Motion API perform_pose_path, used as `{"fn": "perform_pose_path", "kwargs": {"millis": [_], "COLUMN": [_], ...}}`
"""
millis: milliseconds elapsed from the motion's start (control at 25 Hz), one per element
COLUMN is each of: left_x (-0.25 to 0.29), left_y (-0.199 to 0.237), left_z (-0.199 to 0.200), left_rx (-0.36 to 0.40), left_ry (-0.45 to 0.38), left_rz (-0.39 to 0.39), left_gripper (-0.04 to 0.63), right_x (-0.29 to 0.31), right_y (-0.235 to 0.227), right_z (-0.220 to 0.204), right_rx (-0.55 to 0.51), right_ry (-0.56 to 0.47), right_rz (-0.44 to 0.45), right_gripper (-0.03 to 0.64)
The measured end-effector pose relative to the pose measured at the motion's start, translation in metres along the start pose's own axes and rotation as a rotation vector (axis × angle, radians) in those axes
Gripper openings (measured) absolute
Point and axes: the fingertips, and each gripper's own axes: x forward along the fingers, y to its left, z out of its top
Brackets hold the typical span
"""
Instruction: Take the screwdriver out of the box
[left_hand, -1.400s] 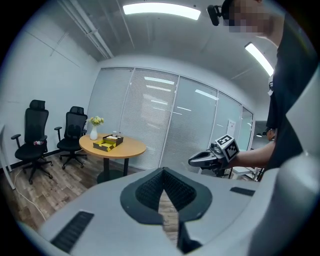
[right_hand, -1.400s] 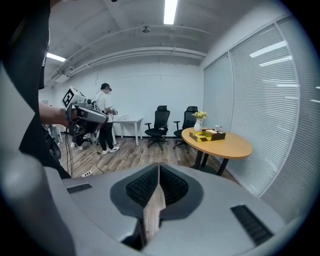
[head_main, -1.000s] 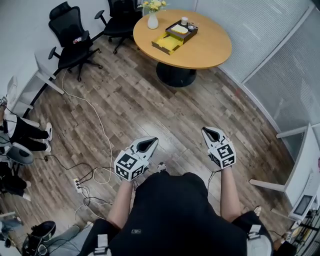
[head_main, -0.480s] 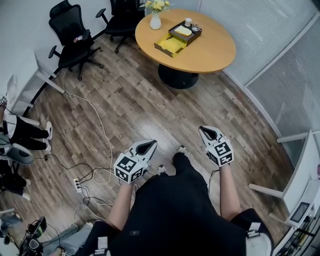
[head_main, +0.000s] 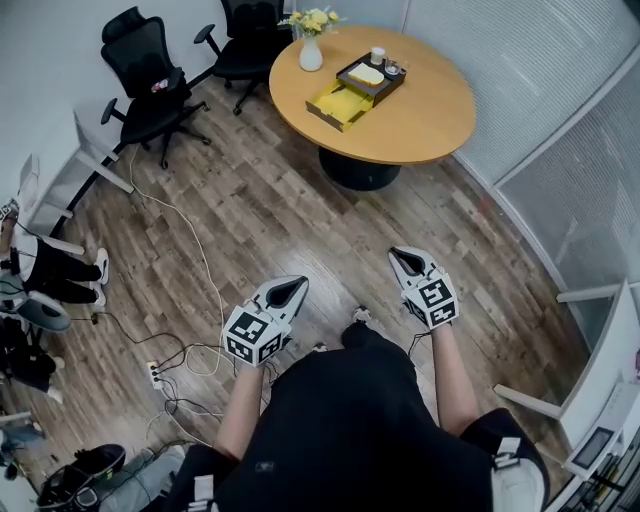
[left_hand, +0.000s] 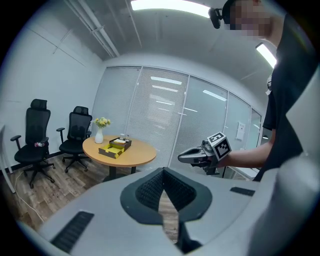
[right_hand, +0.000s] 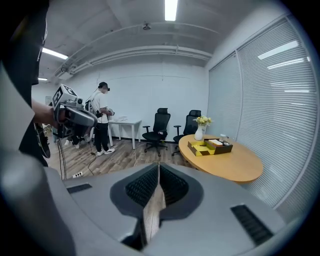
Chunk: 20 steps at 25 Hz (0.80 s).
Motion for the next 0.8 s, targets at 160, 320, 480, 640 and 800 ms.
{"fn": "perform_pose_path", "kwargs": {"millis": [160,320,480,640,800], "left_x": [0.023,0.038,0.053,0.073,0.093], "left_y": [0.002,0.002,0.000,-0.001,-0.002], "left_z": [0.012,0.021,0.024,0.028,0.031], "left_rx": [0.010,0.007,-0.001,-0.007,-0.008], "left_ry": [0.000,0.003,0.012,0.022,0.031], "left_rz": [0.026,0.050,0.070,0.085,0.095], "left_gripper": [0.006,0.006,0.006,0.006,0.006], "right_x": [0.004,0.006,0.007,0.009,0.013], "right_y": [-0.023,-0.040,-0.054,-0.070,-0.086], "right_z": [-0.004,-0.008,-0.014,-0.023,-0.031], "right_rx": [-0.004,0.002,0.013,0.019,0.024], "right_ry": [0.003,0.003,0.003,0.016,0.019], "right_rz": [0.027,0.046,0.068,0.097,0.116], "right_gripper": [0.008,0.008,0.008,0.008,0.008]}}
